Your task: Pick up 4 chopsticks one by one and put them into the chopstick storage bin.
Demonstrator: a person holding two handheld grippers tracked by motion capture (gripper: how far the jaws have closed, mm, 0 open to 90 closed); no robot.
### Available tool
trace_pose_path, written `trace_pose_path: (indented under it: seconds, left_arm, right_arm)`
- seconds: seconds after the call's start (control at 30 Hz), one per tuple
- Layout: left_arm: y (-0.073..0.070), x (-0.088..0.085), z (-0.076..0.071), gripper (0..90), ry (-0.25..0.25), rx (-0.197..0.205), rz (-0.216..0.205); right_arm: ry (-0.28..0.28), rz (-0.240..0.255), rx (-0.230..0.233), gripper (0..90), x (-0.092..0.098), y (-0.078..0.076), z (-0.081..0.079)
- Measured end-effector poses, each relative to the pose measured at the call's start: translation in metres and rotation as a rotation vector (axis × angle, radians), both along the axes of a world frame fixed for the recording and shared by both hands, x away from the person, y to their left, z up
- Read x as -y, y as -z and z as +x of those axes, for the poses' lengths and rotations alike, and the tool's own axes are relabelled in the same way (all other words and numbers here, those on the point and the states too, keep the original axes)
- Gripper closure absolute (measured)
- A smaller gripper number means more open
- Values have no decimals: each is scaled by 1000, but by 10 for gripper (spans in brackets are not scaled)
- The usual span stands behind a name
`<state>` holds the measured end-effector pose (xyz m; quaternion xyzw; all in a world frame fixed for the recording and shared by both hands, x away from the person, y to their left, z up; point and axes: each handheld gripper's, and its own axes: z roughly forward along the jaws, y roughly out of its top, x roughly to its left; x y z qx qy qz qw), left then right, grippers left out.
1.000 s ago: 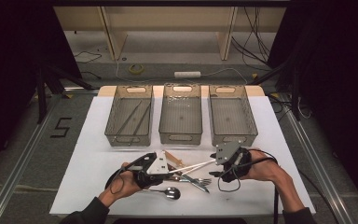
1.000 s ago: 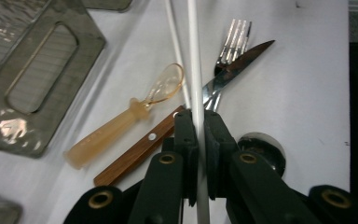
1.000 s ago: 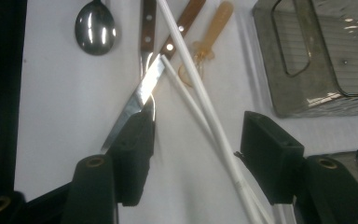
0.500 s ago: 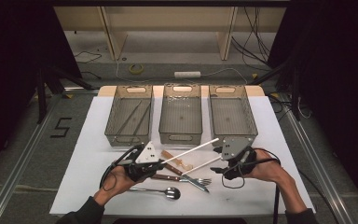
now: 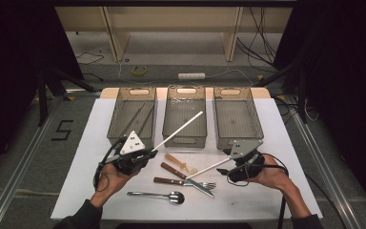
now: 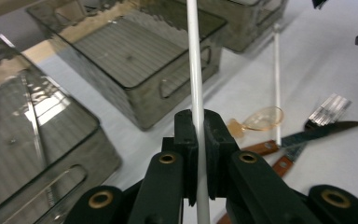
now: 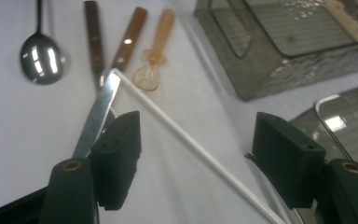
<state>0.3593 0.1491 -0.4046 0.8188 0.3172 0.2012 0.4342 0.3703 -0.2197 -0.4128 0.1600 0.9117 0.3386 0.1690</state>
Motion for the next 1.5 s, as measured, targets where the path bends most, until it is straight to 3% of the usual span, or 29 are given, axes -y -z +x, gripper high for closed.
trace_pose_path:
  seconds: [0.1, 0.23, 0.5, 0.77, 0.9, 1.23, 1.5]
  left_arm:
    - [-3, -8, 3, 854, -41, 8, -27]
    - [-5, -21, 9, 854, -101, 11, -60]
    - [-2, -42, 31, 854, -219, -7, -84]
    - [3, -60, 54, 854, -307, -38, -112]
    - [7, -67, 65, 853, -330, -49, -113]
    - [18, -77, 86, 853, -387, -76, -70]
    - [25, -83, 97, 852, -418, -121, -49]
  right_arm:
    - [83, 86, -13, 337, 4, 2, 1]
    - [145, 165, -25, 331, 8, 3, 0]
    - [153, 167, -38, 322, 6, 6, -15]
    - [153, 185, -72, 313, 6, 14, -19]
    - [146, 190, -79, 310, 3, 14, -22]
    - [132, 184, -84, 309, 1, 14, -24]
    - [131, 188, -87, 310, 0, 14, -25]
